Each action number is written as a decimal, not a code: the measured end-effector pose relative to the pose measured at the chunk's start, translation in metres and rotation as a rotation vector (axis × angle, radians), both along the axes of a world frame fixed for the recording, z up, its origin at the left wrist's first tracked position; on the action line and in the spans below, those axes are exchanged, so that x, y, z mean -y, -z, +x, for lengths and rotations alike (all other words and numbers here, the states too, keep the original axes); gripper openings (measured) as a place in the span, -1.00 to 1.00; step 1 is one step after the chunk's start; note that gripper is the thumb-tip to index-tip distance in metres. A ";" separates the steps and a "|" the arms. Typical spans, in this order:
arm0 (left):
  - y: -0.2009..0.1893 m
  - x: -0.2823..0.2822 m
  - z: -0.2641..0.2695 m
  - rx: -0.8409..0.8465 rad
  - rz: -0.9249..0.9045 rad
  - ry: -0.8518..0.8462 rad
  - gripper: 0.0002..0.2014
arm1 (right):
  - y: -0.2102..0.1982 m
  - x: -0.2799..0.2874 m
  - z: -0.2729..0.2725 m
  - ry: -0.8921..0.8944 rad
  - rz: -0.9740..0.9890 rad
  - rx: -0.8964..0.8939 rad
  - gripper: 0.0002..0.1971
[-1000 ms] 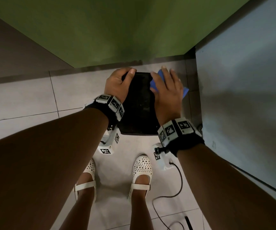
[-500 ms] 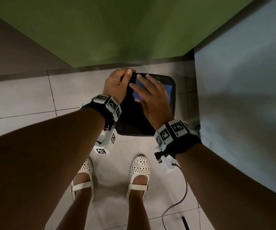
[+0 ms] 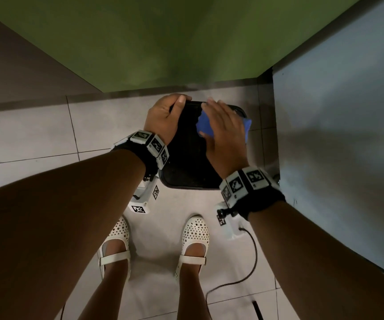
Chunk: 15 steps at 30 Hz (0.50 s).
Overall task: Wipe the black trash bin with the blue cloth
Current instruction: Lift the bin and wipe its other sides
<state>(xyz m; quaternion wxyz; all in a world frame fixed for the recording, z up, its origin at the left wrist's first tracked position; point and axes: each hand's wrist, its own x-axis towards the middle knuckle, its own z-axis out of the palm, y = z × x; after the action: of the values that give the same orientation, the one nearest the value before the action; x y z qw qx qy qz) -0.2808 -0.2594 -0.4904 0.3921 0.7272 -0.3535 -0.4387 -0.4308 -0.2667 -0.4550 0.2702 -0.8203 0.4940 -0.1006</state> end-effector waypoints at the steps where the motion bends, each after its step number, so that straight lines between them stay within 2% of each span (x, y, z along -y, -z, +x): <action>1: 0.000 0.000 0.000 -0.001 -0.005 0.000 -0.72 | 0.001 -0.003 0.001 -0.012 -0.011 -0.010 -0.49; 5: 0.001 0.001 0.001 0.019 0.006 0.015 -0.71 | 0.002 -0.041 -0.023 -0.160 -0.026 -0.040 -0.48; 9: 0.000 0.000 0.001 0.034 0.025 0.008 -0.72 | 0.007 -0.054 -0.035 -0.262 -0.159 -0.097 -0.60; 12: -0.001 0.000 0.001 0.043 0.018 0.014 -0.72 | 0.007 -0.031 -0.023 -0.203 -0.223 -0.181 -0.62; 15: 0.000 0.000 0.000 0.024 0.022 0.005 -0.73 | 0.003 -0.022 -0.010 -0.078 -0.152 -0.213 -0.54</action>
<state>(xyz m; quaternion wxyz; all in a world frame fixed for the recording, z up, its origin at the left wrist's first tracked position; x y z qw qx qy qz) -0.2805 -0.2592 -0.4903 0.3785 0.7358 -0.3553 -0.4349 -0.4407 -0.2450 -0.4577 0.1568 -0.8631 0.4785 -0.0395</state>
